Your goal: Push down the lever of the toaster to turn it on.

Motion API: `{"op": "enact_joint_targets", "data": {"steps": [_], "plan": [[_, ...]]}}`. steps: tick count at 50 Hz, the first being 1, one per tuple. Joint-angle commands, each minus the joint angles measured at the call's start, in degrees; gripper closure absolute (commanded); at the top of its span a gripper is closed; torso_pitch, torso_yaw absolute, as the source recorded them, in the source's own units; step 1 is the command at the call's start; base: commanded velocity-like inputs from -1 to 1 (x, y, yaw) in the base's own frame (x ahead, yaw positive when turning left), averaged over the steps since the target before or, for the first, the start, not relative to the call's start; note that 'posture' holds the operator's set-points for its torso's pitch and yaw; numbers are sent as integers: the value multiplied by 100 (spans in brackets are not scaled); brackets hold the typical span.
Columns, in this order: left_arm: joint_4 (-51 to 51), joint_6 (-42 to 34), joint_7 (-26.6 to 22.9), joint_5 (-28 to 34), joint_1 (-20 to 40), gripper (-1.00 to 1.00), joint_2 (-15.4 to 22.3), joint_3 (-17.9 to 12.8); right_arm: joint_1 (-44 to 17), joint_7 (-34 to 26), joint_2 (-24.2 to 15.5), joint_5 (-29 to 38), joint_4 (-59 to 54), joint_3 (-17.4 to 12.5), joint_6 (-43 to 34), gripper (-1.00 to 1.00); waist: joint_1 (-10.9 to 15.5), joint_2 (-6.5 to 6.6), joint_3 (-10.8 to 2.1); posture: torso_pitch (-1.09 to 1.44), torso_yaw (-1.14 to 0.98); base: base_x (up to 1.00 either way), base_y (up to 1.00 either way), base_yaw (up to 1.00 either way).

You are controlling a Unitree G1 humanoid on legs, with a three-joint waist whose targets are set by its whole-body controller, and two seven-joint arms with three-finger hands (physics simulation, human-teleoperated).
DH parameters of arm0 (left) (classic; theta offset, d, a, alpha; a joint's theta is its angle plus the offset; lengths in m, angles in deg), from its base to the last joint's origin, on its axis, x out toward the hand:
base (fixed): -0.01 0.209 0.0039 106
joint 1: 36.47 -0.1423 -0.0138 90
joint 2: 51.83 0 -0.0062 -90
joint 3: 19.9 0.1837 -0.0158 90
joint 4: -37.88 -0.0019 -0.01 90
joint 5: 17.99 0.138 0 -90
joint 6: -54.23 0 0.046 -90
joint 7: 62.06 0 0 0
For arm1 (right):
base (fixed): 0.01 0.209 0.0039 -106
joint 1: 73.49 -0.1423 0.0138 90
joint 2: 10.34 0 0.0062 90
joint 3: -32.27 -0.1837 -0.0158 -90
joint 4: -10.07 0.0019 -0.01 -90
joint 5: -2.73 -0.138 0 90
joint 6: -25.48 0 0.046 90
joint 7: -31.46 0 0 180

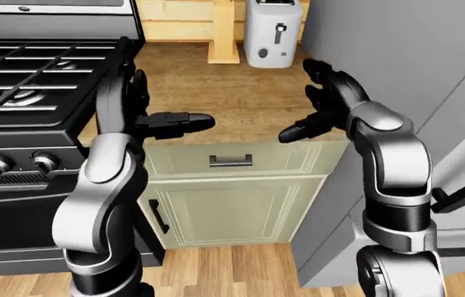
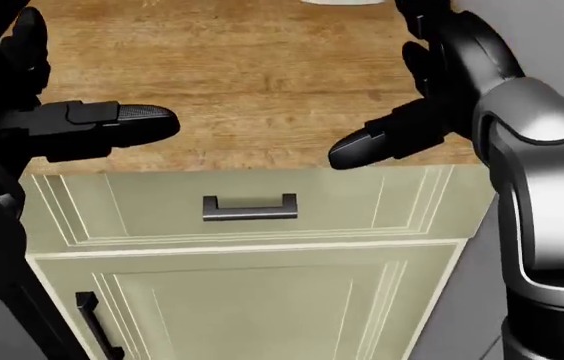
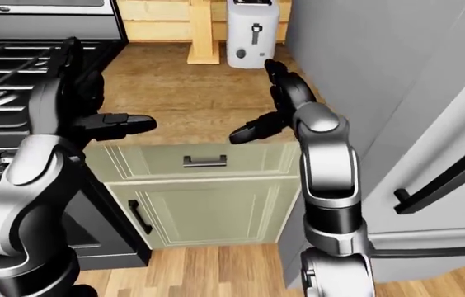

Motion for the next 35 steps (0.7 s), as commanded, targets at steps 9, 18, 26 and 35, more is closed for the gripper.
{"op": "enact_joint_targets", "data": {"steps": [9,18,26,35], "plan": [[114,179,-20,-58,119,-100,24,45,-164,77,-80,26,13,-79,160,-100,-73,322,-126,0,0,12,0,0],[141,162,-35,-42,120,-100,17,60,-232,77,-93,10,-148,-75,211,-100,-92,446,-206,0,0,27,0,0],[195,74,-14,-70,170,-100,8,41,-194,62,-105,18,-49,-84,155,-100,-44,-22,-209,0,0,27,0,0],[231,3,19,-126,218,-100,30,8,-212,59,-107,19,-40,-78,138,-100,-111,300,-122,0,0,28,0,0]]}}
